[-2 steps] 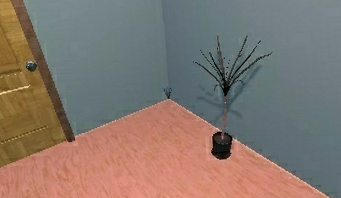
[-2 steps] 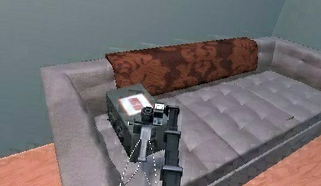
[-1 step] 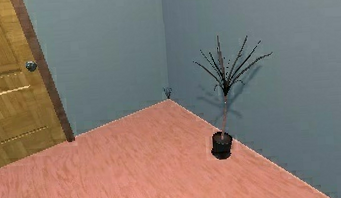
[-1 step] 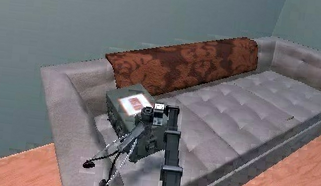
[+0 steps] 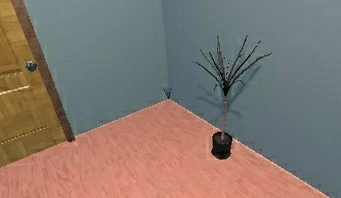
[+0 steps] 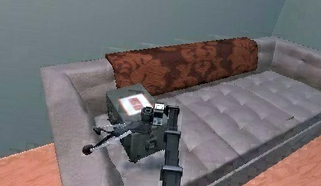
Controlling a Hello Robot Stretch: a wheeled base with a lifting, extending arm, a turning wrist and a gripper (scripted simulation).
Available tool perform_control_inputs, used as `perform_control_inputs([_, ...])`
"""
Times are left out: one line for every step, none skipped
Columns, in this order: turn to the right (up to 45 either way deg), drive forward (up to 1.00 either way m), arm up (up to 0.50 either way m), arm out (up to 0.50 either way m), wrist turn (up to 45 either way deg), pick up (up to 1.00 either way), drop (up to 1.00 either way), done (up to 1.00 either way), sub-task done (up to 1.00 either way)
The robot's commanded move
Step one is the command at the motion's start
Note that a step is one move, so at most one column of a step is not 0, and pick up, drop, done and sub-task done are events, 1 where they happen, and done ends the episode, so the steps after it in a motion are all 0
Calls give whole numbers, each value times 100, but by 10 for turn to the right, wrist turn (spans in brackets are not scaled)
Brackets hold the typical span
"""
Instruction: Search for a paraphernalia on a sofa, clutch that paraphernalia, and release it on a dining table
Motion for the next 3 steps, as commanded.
perform_control_inputs([0, 0, 0, 0, 450, 0, 0, 0, 0])
perform_control_inputs([0, 0, 0, 0, 270, 0, 0, 0, 0])
perform_control_inputs([0, 0, -30, 0, 0, 0, 0, 0, 0])
